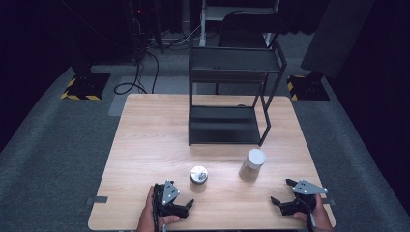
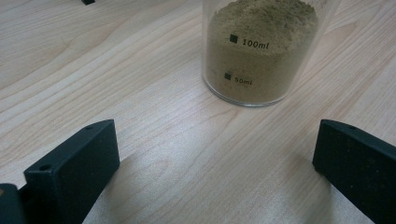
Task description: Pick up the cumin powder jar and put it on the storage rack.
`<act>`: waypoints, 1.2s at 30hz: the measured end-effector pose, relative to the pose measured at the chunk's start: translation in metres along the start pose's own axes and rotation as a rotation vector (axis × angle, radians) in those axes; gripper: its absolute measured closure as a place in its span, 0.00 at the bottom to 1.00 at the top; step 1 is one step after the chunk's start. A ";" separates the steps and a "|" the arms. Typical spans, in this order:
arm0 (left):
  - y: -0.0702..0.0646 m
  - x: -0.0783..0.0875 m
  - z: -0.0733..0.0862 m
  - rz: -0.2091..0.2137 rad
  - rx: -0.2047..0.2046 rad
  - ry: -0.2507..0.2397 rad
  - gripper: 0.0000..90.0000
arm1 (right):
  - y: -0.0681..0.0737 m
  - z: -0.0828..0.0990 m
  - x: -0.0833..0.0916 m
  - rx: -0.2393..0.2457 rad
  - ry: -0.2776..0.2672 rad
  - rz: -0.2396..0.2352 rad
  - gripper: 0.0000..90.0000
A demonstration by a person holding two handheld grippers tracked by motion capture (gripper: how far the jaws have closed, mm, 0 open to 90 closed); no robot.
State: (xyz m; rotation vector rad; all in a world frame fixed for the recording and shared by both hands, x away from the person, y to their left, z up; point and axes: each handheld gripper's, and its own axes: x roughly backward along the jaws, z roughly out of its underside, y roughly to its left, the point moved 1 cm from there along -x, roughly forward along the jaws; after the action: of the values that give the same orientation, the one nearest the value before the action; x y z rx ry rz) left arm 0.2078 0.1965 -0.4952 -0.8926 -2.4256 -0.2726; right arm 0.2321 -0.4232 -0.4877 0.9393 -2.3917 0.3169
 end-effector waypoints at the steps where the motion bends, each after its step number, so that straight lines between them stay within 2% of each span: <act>1: 0.000 0.000 0.000 0.000 0.000 0.000 0.00 | 0.000 0.000 0.000 0.000 0.000 0.000 0.00; 21: -0.001 0.001 -0.002 -0.002 -0.005 0.006 0.01 | 0.001 0.000 0.000 -0.001 0.000 0.003 0.00; 25: -0.008 0.000 -0.006 -0.048 -0.005 0.006 0.01 | 0.001 0.000 0.000 -0.001 0.000 0.003 0.00; 29: -0.005 0.003 -0.012 -0.027 -0.011 -0.024 0.01 | 0.001 0.000 0.000 0.000 0.000 0.003 0.00; 36: -0.003 0.002 -0.020 0.002 -0.017 -0.047 0.01 | 0.001 0.000 0.000 -0.001 0.000 0.003 0.00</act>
State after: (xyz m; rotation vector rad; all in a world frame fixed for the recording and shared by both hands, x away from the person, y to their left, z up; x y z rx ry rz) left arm 0.2131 0.1882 -0.4772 -0.9178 -2.4690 -0.2745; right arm 0.2314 -0.4229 -0.4877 0.9358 -2.3933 0.3169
